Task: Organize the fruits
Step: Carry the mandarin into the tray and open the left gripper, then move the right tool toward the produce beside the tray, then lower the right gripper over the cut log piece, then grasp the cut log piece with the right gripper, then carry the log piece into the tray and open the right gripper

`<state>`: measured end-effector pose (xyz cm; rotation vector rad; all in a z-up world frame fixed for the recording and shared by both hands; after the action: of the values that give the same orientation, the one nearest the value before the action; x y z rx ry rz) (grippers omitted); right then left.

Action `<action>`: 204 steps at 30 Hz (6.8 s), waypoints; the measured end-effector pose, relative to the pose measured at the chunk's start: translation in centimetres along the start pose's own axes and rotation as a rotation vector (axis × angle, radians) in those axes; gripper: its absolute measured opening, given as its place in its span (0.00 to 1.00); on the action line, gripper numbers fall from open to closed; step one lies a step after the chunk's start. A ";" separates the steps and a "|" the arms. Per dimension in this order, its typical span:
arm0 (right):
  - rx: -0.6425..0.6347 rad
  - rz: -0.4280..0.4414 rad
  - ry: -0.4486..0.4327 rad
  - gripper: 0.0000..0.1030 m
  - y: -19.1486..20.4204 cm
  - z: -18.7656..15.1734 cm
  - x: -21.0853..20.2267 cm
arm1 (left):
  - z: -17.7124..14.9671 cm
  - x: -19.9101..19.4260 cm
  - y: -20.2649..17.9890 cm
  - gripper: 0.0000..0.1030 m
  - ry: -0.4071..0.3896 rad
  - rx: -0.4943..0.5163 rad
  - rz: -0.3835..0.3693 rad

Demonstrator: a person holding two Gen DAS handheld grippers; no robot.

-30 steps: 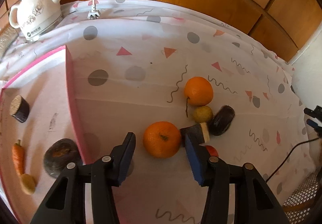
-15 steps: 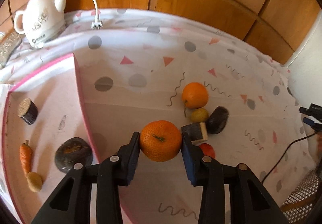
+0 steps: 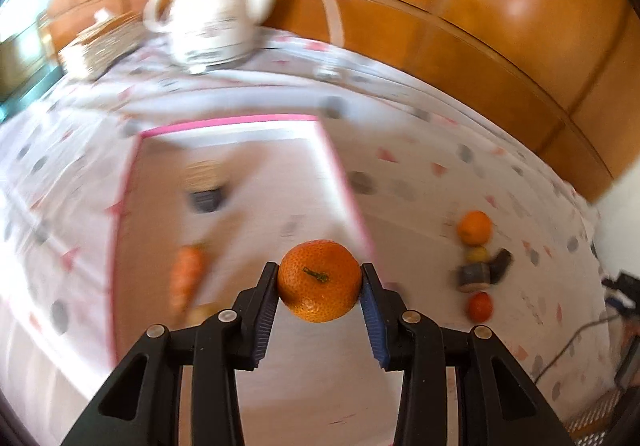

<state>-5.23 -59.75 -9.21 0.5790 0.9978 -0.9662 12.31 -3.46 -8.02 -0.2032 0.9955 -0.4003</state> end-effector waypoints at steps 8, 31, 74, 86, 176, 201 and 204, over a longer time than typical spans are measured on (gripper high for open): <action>-0.001 -0.016 0.000 0.48 -0.1 0.0 0.0 | -0.4 -3.2 8.6 0.39 -0.064 -0.191 0.071; -0.039 -0.031 -0.001 0.48 0.6 -0.4 0.0 | 3.2 0.1 10.1 0.55 -0.089 -0.136 0.178; -0.359 0.300 0.002 0.48 9.3 -3.8 -3.3 | -4.0 -5.9 4.9 0.84 -0.126 -0.096 0.155; -0.679 0.433 -0.026 0.48 16.5 -10.0 -7.0 | -4.6 -6.7 6.7 0.84 -0.139 -0.142 0.158; -1.187 0.485 -0.146 0.28 32.5 -23.0 -11.3 | -5.5 -9.6 13.7 0.84 -0.209 -0.336 0.168; -1.266 0.795 -0.031 0.33 40.3 -33.9 -19.9 | -4.7 -10.2 11.7 0.84 -0.234 -0.198 0.214; -1.280 0.759 -0.092 0.35 38.9 -33.2 -20.1 | -4.6 -10.1 11.0 0.84 -0.229 -0.179 0.211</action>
<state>10.56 -7.21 -6.78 -0.1971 0.9800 0.3835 6.13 10.83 -6.50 -0.2952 0.8163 -0.0920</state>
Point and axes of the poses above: each gripper's, at about its wrist camera, not at the fingertips, and x roughly the way its jaws point, y to its left, z to its top, the point moved 6 cm from there along x, roughly the way its jaws point, and after that the axes turned 10 degrees about -z, right-handed, at the moved point
